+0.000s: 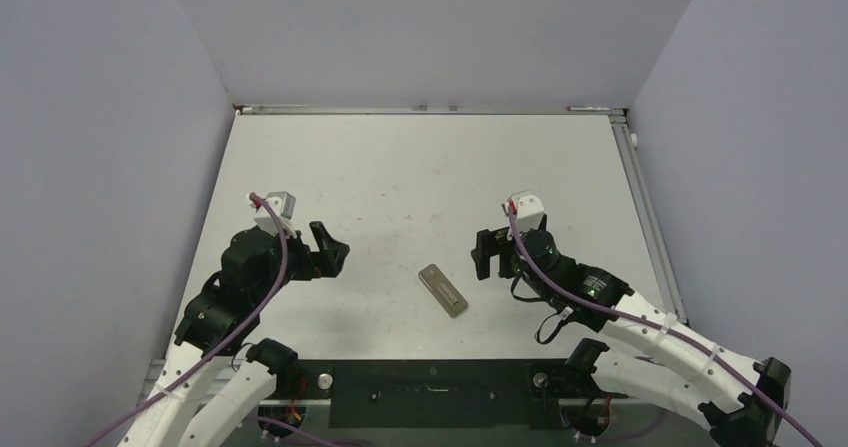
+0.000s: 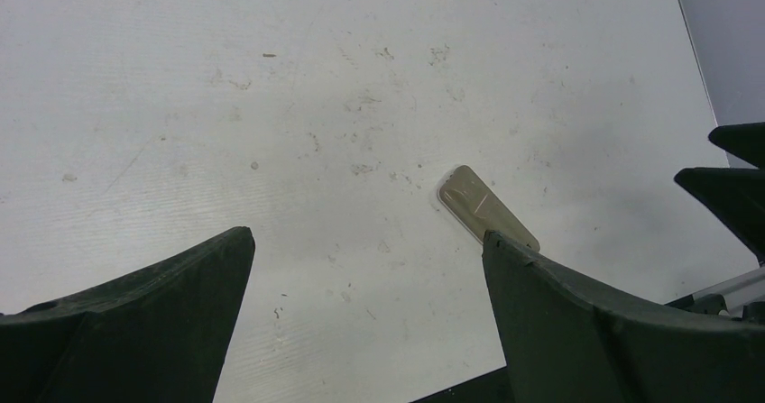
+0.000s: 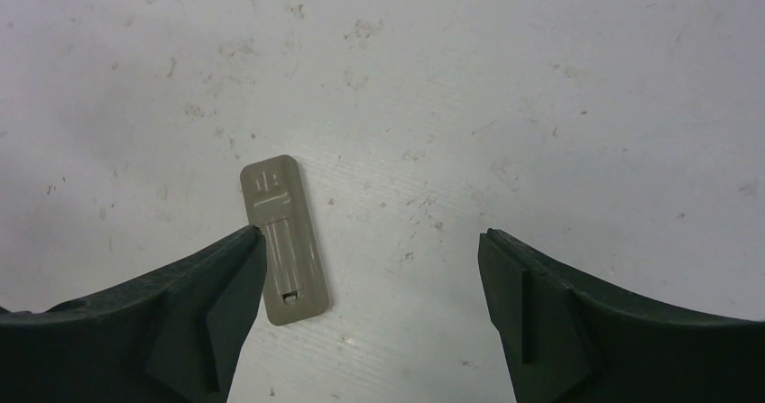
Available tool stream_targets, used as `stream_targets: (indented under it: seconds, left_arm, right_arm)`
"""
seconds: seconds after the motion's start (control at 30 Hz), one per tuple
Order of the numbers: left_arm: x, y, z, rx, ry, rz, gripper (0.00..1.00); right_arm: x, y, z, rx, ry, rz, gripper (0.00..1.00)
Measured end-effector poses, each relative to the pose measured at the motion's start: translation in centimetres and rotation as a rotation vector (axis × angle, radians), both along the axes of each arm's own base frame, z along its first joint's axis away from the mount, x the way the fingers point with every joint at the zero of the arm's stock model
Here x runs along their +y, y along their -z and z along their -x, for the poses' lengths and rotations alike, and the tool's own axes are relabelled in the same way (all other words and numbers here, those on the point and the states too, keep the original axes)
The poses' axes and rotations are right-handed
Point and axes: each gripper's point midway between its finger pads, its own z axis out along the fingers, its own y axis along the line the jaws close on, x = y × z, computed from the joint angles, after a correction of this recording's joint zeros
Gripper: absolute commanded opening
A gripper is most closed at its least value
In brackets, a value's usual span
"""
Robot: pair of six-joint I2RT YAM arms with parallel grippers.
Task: Load the batteries into the remote control
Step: Turn over the remote control at the center of the board.
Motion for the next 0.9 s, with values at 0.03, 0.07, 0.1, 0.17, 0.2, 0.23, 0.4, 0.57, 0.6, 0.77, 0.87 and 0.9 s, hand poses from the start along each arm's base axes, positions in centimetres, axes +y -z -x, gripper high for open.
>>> stream_targets:
  seconds: [0.03,0.07,0.1,0.17,0.2,0.23,0.4,0.57,0.6,0.77,0.87,0.9]
  left_arm:
    - [0.0,0.0,0.0,-0.001,0.001,0.001,0.96]
    - [0.0,0.0,0.0,-0.001,0.002,0.002,0.96]
    - [0.0,0.0,0.0,-0.001,0.002,0.002,0.96]
    - [0.0,0.0,0.0,0.0,0.001,0.003,0.96]
    - [0.0,0.0,0.0,0.0,0.0,0.004,0.96]
    - [0.0,0.0,0.0,0.0,0.0,0.004,0.96]
    - [0.1,-0.1,0.0,0.0,0.0,0.008,0.96]
    - [-0.1,-0.2,-0.1,-0.004,0.006,0.013,0.96]
    - [-0.1,-0.2,-0.1,-0.004,0.006,0.013,0.96]
    - [-0.1,-0.1,-0.1,-0.002,0.008,0.012,0.96]
    - [0.0,-0.1,-0.1,-0.002,0.007,0.012,0.96]
    - [0.0,-0.1,-0.1,-0.002,0.007,0.012,0.96]
  right_arm:
    - [0.3,0.8,0.2,0.021,-0.02,0.007,0.87]
    - [0.7,1.5,0.4,0.041,-0.04,0.013,0.87]
    - [1.1,2.3,0.6,0.062,-0.059,0.019,0.87]
    - [1.9,3.7,1.0,0.104,-0.096,0.038,0.86]
    - [2.3,4.5,1.3,0.127,-0.115,0.049,0.86]
    - [2.6,5.1,1.4,0.147,-0.129,0.061,0.86]
    - [4.9,8.9,2.8,0.246,-0.218,0.141,0.86]
    - [6.1,11.7,4.1,0.313,-0.274,0.207,0.85]
    - [6.2,12.2,4.3,0.325,-0.28,0.216,0.84]
    - [6.7,14.3,4.8,0.381,-0.301,0.247,0.82]
    - [7.0,15.3,5.1,0.411,-0.316,0.257,0.8]
    - [7.0,15.5,5.1,0.418,-0.317,0.261,0.79]
